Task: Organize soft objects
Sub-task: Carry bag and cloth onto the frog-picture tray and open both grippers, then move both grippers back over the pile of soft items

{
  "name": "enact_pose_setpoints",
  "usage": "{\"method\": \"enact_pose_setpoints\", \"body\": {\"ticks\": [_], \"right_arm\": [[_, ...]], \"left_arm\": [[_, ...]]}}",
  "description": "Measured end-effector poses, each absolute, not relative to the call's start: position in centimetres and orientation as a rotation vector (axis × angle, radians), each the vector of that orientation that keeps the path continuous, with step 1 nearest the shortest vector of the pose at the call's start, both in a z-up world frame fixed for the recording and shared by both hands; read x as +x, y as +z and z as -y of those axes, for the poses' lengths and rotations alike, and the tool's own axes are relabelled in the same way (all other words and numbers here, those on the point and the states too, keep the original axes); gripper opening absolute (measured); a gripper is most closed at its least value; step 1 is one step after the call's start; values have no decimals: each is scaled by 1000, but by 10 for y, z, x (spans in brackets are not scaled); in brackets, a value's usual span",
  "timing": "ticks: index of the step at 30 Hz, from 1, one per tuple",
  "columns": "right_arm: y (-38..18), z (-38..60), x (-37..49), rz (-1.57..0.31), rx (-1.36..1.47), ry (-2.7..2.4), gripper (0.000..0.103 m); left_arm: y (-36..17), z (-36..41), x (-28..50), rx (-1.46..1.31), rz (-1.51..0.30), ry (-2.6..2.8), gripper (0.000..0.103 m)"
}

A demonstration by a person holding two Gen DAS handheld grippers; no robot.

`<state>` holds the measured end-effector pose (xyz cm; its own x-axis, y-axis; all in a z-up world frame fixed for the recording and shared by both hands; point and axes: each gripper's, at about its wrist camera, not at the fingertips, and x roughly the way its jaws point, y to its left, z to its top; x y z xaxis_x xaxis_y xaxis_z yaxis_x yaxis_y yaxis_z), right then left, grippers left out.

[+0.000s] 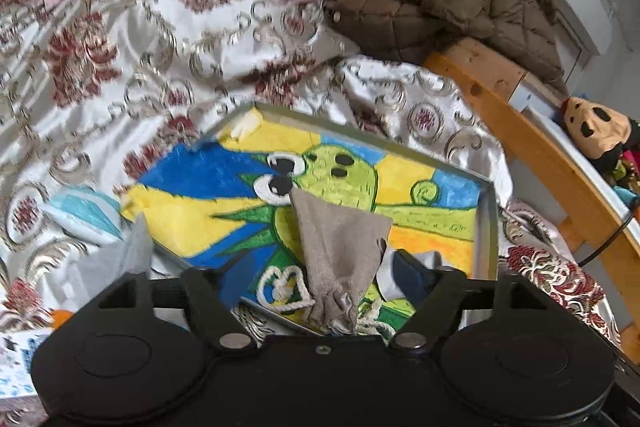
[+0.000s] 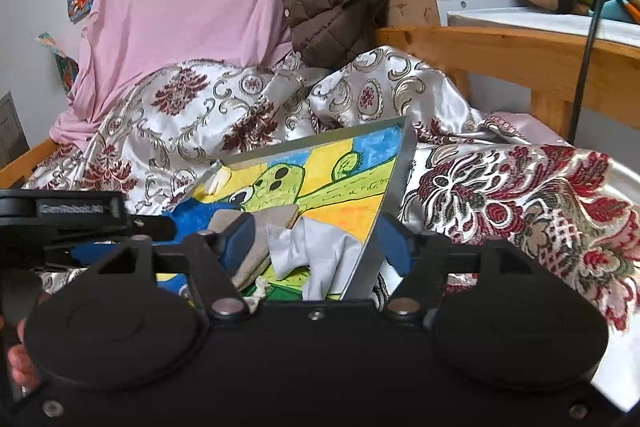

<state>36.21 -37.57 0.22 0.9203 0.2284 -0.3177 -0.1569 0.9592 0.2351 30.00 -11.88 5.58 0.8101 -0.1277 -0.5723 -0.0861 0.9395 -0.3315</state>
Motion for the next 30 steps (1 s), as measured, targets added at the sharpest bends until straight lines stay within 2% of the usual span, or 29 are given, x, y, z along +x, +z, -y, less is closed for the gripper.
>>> {"method": "enact_pose_setpoints", "body": {"ticks": [3, 5, 9, 21, 30], "right_arm": [[7, 378, 349, -328, 215, 185, 76], [11, 379, 339, -313, 225, 180, 89], [19, 373, 315, -269, 201, 177, 102], [32, 353, 216, -29, 189, 86, 103], [28, 330, 153, 52, 150, 18, 103]], "left_arm": [[66, 111, 285, -342, -592, -36, 89], [71, 107, 276, -324, -572, -44, 93], [81, 99, 252, -287, -524, -60, 101], [92, 71, 174, -194, -405, -121, 102], [85, 54, 121, -159, -374, -174, 102]]}}
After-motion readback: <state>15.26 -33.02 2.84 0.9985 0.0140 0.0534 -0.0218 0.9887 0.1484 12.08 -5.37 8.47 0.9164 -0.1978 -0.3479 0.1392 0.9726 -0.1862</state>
